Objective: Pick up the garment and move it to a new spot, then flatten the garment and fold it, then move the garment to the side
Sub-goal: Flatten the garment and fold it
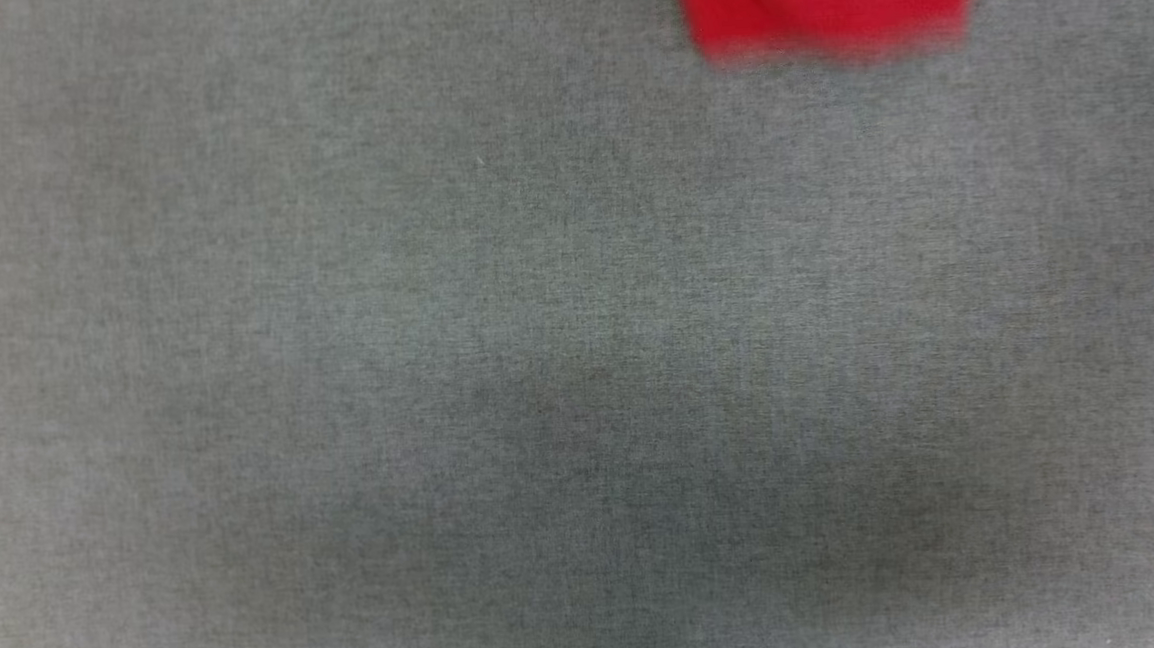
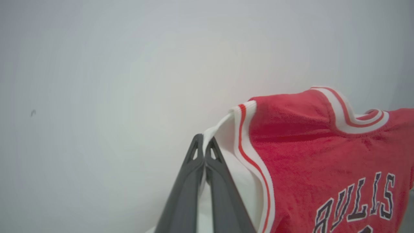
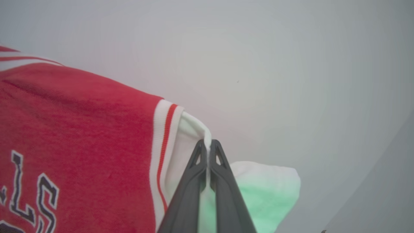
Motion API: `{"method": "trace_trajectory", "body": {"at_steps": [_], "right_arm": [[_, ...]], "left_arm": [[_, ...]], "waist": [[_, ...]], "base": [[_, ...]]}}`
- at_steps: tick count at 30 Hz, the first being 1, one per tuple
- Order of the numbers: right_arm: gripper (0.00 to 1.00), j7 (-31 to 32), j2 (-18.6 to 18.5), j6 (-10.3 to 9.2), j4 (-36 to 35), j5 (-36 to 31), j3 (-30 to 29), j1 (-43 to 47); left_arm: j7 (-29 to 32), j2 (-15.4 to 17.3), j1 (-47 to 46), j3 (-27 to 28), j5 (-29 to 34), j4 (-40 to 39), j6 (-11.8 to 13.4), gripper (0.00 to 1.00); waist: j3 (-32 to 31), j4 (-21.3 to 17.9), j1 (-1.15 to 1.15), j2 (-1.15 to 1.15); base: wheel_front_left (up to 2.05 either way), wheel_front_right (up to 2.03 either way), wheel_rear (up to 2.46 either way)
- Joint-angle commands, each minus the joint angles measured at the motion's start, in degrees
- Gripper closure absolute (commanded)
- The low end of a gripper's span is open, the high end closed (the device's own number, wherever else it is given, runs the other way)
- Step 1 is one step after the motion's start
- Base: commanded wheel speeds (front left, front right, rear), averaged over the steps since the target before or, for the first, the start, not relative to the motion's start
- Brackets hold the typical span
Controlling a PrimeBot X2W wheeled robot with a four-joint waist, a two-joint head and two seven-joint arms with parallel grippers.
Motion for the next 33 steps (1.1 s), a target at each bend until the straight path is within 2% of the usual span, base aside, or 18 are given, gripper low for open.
{"method": "trace_trajectory", "body": {"at_steps": [1, 4, 6, 9, 11, 15, 20, 24, 33], "right_arm": [[1.0, -1.24, 0.96, -0.12, 2.64, -0.94, -1.88, -2.07], [1.0, -2.36, 3.54, -0.12, 6.18, -3.08, -5.94, -5.3], [1.0, -2.41, 3.8, -0.12, 4.96, -5.37, -8.73, -5.84], [1.0, -2.32, 3.19, -0.12, 2.47, -7.63, -10.61, -0.62], [1.0, -2.34, 3.0, -0.12, 0.21, -8.15, -9.81, 4.53], [1.0, -2.4, 0.63, -0.12, -5.97, -8.26, -4.91, 15.3], [1.0, -2.4, -4.96, -0.12, -14.79, -3.86, -0.66, 30.03], [1.0, -1.38, -10.69, -0.12, -23.35, -0.14, 1.42, 41.42], [1.0, 6.37, -21.3, -0.12, -41.41, 2.59, 2.43, 59.14]], "left_arm": [[-1.51, -0.48, -2.0, 1.25, 0.34, 1.18, 0.71, 1.0], [-2.89, -1.09, -5.27, 4.43, 1.49, 2.08, 1.46, 1.0], [-3.0, -1.11, -5.81, 8.17, 1.9, 0.53, 0.64, 1.0], [-2.87, -1.3, -0.96, 9.31, 3.82, -0.94, -1.04, 1.0], [-2.88, -1.52, 4.34, 9.23, 3.26, -2.05, -1.87, 1.0], [-2.94, 1.19, 17.92, 7.77, 1.09, -9.19, -2.3, 1.0], [-2.96, 7.38, 37.75, 2.75, -3.77, -23.24, -2.32, 1.0], [-2.94, 11.98, 49.73, -1.5, -4.46, -30.94, -2.33, 1.0], [-0.94, 21.8, 66.02, -10.19, -8.37, -44.99, -2.35, 1.0]], "waist": [[-0.56, -0.32, 0.0, 0.0], [-1.33, -0.54, 0.0, 0.0], [-1.57, -0.62, 0.0, 0.0], [-2.68, -0.46, 0.0, 0.0], [-3.85, -0.44, 0.0, 0.0], [-5.59, -1.28, 0.0, 0.0], [-7.11, -0.99, 0.0, 0.0], [-8.38, -0.91, 0.0, 0.0], [-12.63, -0.89, 0.0, 0.0]], "base": [[0.0, 0.0, 0.0], [0.0, 0.0, 0.0], [0.0, 0.0, 0.0], [0.0, 0.0, 0.0], [0.0, 0.0, 0.0], [0.0, 0.0, 0.0], [0.0, 0.0, 0.0], [0.0, 0.0, 0.0], [0.0, 0.0, 0.0]]}}
